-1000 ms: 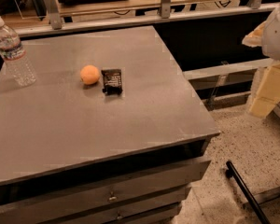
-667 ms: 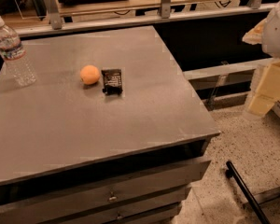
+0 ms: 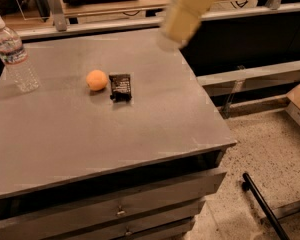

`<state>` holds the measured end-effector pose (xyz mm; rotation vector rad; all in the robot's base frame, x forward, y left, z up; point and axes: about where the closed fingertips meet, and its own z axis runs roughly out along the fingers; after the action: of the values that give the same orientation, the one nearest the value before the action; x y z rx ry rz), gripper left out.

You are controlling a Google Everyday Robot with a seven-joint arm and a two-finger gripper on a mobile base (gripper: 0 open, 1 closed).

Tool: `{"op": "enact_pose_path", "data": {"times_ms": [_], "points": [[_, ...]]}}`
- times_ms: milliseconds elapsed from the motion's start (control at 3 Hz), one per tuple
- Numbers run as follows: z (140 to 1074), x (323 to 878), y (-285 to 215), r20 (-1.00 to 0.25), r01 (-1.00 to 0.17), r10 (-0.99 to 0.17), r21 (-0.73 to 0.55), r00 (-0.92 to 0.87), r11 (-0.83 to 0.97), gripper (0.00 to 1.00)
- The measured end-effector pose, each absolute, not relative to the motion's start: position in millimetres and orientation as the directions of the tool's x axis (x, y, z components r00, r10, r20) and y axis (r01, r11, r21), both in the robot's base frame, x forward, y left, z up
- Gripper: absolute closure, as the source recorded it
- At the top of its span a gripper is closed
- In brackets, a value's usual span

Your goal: Pick water bottle

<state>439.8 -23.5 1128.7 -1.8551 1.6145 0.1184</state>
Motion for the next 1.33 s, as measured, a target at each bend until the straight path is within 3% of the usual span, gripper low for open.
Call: {"op": "enact_pose_path", "data": {"times_ms": [667,1333], "points": [[1177.3,427.5,6.2,-0.494,-0.860,-0.802,-0.508,0.336,-0.047,0.00],[1107.4,466.6,57.7,-0.582,-0.918,-0.754,-0.389,0.305,-0.071,0.00]]}}
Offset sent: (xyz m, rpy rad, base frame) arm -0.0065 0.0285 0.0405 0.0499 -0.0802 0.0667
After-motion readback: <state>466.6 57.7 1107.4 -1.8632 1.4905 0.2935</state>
